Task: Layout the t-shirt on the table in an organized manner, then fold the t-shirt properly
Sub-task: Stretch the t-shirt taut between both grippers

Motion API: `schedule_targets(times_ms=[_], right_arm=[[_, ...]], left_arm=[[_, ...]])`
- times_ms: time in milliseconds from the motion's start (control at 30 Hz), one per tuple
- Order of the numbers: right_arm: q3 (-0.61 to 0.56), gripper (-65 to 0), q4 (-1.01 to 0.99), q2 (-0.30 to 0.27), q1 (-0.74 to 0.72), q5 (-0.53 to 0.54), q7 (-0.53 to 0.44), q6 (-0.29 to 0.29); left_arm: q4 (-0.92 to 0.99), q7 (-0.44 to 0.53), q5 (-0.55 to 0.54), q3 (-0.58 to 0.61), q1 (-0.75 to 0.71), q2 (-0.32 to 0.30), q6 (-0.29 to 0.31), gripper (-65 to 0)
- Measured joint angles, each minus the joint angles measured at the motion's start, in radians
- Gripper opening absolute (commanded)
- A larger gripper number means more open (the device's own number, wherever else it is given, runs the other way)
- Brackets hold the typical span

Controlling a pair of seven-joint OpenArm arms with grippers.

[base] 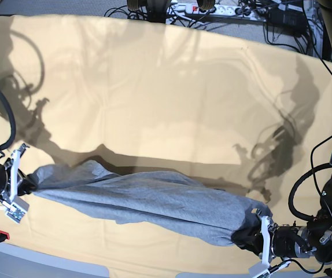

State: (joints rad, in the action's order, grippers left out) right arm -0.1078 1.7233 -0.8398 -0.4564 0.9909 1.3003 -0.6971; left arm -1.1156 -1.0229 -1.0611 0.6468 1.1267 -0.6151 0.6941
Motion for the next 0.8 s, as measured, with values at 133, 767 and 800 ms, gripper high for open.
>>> schedule_targets(times_ms=[133, 767, 800], right_arm=[[0.000, -65.0, 0.000, -0.042, 0.003, 0.109, 0.055, 0.000], [0.009, -65.0, 0.005, -0.079, 0.146, 0.221, 0.107, 0.001], [0.013, -65.0, 0.006, -0.079, 0.159, 0.205, 0.100, 0.000]], left_arm=[[0.000, -0.092, -0.137, 0.000, -0.002, 0.000, 0.000, -65.0], [-0.001, -0.351, -0.402, 0.000, -0.044, -0.034, -0.001, -65.0], [-0.006, -0.348, -0.403, 0.000, -0.046, -0.041, -0.001, -65.0]])
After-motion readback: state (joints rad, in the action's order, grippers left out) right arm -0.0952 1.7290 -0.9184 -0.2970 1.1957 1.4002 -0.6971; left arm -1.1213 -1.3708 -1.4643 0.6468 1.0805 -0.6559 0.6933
